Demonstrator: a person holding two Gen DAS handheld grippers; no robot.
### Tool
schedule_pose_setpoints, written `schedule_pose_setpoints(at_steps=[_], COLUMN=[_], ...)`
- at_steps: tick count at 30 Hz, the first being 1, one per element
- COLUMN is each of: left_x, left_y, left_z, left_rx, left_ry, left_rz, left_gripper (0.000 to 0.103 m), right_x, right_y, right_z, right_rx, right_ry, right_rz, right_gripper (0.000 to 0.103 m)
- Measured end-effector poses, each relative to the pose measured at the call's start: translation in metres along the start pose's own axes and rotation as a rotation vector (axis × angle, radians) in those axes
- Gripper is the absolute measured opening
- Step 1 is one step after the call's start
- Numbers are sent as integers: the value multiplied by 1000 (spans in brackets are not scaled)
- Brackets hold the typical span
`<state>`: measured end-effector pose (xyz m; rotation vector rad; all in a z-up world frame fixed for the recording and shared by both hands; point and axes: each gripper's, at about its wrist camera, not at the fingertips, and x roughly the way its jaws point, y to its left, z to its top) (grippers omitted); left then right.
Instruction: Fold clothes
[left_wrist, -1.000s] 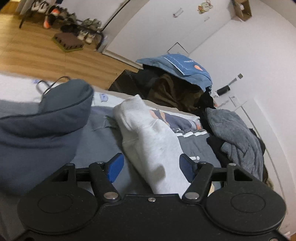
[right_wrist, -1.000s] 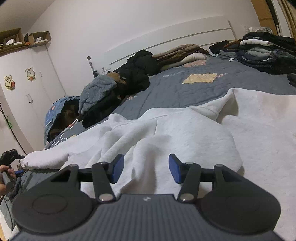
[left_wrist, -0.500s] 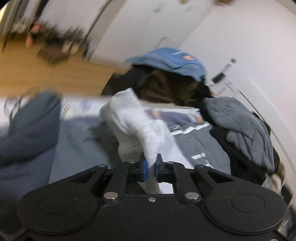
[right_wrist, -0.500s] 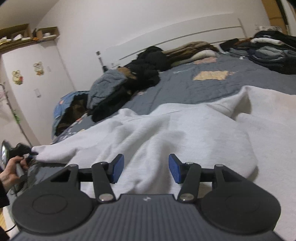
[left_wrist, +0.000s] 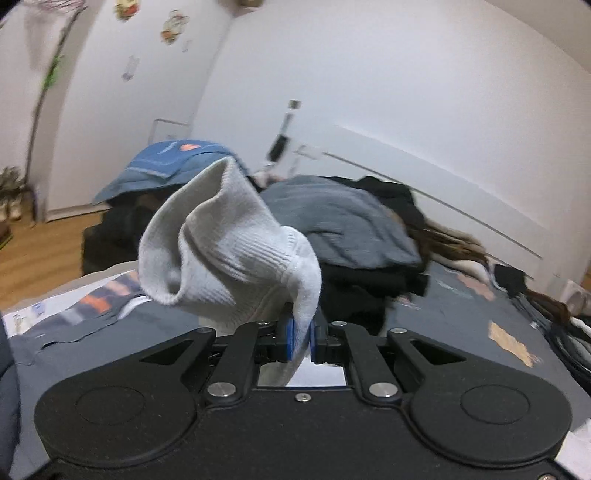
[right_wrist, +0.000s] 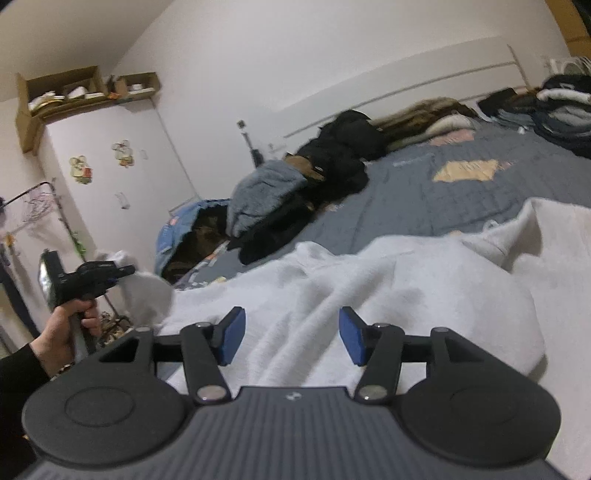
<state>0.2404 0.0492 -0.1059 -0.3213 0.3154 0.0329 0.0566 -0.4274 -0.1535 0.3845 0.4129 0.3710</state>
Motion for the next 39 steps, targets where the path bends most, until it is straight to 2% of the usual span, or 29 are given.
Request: schedule_pose_setpoints(at_steps=[8,14,17,22,27,34,39], left_x=[-8,-8,-11,-25,-37,-59,-70], left_y=[-44,-68,-79,-99,-135,-210,-277], left_z=[-13,-24,-28,-23,-8,-8,-43], left_rx=[102,158,184,229,281,356,415], left_ry=[16,49,66,71,41,16,52], left_rz=[-46,-57,-52,-63,-98,-230,-375], left_gripper=[8,8,8,8,8,7,7], right_x=[-6,-2,-5,-10,-18,-30,-40], right_y=[16,19,21,22,14,-2,-18], right_z=[7,10,11,12,15,21,25], right_rx=[-49,-45,-47,-49,-45,-25,-5], right_ry=[-2,64,68,67,52,28,13], right_rz=[40,-37,-50,-45,-55,-72,-95], right_gripper=[55,56,56,56,56,56,56])
